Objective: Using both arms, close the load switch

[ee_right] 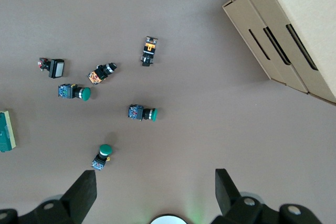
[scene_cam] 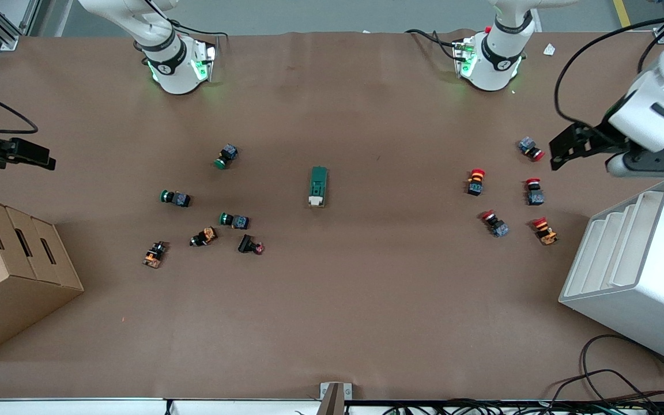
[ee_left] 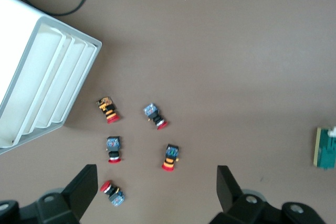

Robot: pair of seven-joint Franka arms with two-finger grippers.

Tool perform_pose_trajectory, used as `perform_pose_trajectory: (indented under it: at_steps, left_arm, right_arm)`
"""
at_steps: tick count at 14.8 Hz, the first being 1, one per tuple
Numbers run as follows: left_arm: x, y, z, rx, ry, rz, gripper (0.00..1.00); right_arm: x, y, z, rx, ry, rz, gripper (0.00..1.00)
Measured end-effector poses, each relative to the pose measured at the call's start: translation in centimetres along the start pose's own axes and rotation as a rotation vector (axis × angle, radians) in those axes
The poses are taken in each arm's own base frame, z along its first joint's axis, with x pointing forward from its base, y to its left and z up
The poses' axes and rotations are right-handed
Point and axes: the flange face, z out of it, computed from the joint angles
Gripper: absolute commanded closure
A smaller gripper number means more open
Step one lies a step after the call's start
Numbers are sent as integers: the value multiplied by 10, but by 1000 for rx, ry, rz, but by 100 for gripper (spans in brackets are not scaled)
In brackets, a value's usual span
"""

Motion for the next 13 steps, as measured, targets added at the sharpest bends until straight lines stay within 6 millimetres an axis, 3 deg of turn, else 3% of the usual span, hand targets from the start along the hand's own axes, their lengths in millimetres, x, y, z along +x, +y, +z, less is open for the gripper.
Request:
perform_pose_trajectory:
  at_steps: [3,8,13]
  left_arm:
    - [-20,-23,1,1,-28,27,0]
    - [-50,-2,-4,15,-39,59,0]
    - [-50,-8,-4,15,-30,49,0]
  right_arm:
    - [-4,6,-4,3,2,10,0]
    - [-20,5,-11,14,15,-1,0]
    - [-41,-2,-12,19,39,-17,0]
